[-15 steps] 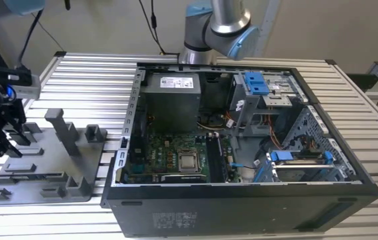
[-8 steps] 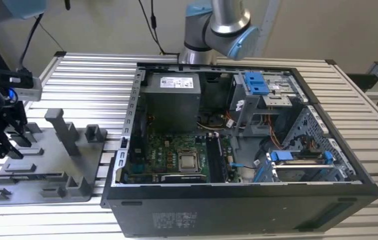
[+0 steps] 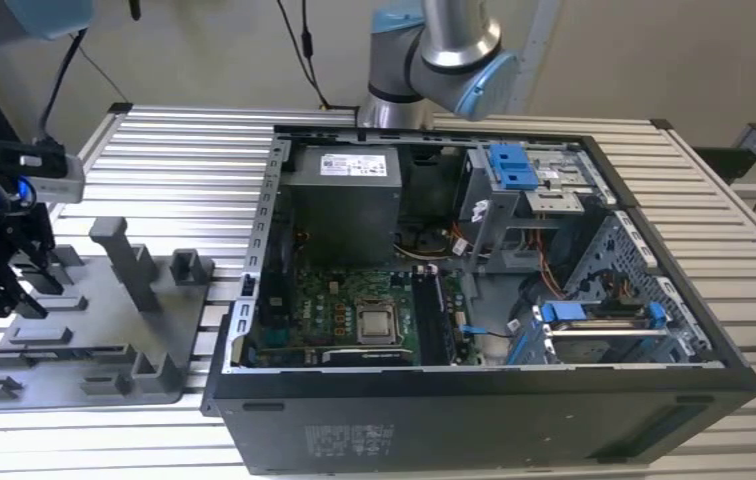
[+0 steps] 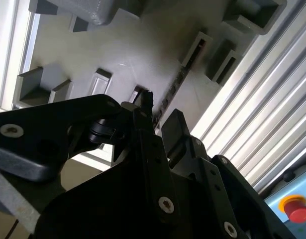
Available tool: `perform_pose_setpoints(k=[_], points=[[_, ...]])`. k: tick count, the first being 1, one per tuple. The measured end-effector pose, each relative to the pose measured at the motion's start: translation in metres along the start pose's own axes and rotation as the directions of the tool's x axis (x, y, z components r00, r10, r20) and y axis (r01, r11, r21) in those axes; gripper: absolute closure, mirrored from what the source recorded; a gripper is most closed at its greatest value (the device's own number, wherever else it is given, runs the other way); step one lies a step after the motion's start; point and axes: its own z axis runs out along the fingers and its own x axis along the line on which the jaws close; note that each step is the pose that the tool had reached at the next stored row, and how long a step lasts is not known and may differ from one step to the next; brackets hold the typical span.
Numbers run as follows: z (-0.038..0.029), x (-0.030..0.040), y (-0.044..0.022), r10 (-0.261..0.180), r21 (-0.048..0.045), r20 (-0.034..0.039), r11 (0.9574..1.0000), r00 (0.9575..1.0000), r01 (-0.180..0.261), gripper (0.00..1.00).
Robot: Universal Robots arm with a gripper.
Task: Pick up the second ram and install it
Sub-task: 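Pick up the second ram and move it above second insertion slot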
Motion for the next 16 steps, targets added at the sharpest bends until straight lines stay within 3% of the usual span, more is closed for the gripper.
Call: perform_pose_setpoints(k=[5, 11, 13, 16], points=[[0.0026, 0.0008, 0.0, 0.0, -0.0001, 0.0, 1.0, 1.0, 0.0, 0.64], [0.0112, 0.0041, 0.0, 0.0, -0.0005, -0.0002, 1.0, 1.0, 0.0, 0.64], [0.0135, 0.0054, -0.0001, 0.0, -0.0048, -0.0003, 1.0, 1.0, 0.0, 0.64], [0.016, 0.0062, 0.0, -0.005, -0.0184, -0.0014, 0.9998, 1.0, 0.005, 0.64]])
